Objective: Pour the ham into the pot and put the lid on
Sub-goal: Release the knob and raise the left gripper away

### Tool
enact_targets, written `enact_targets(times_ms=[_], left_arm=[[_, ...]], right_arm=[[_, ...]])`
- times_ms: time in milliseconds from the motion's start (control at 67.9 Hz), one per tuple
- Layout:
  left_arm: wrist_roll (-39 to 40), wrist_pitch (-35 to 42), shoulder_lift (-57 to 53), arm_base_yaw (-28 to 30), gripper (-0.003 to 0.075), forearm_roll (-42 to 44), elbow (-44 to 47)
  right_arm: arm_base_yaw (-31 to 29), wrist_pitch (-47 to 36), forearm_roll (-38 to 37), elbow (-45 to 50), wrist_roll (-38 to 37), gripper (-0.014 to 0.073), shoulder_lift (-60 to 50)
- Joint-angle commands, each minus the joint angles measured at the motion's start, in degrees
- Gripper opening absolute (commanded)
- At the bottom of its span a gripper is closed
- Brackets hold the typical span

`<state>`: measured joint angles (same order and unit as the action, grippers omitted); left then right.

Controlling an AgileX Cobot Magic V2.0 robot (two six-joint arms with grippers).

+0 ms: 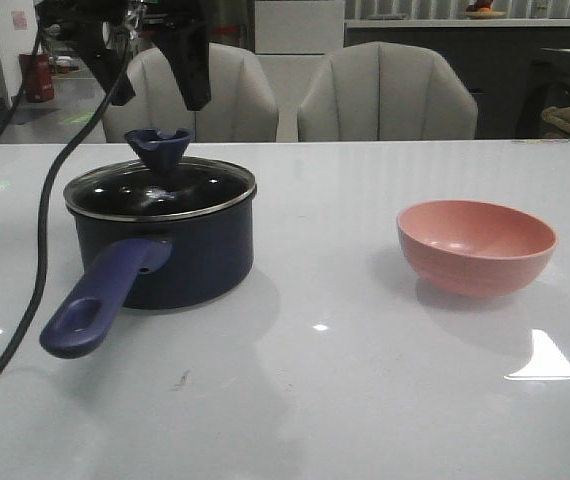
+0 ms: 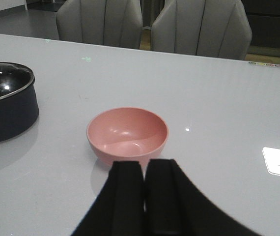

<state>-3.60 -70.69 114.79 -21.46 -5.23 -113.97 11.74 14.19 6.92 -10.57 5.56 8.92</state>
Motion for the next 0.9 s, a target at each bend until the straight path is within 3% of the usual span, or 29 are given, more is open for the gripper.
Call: enact_targets(times_ms=[0, 354, 884], left_arm=[[-1.4, -2.0, -6.0, -0.3, 0.0582, -0.1, -2.0], [-1.5, 3.3, -20.7, 0.2, 0.0582, -0.5, 9.3], [-1.5, 27.2, -56.4, 0.2, 0.0582, -2.0, 52.9]], right_arm=[[0.0, -4.5, 0.1, -1.5, 0.6, 0.015, 0.6], [0.0, -4.5, 0.1, -1.5, 0.6, 0.015, 0.6], [0.0, -4.5, 0.1, -1.5, 0.6, 0.015, 0.6]])
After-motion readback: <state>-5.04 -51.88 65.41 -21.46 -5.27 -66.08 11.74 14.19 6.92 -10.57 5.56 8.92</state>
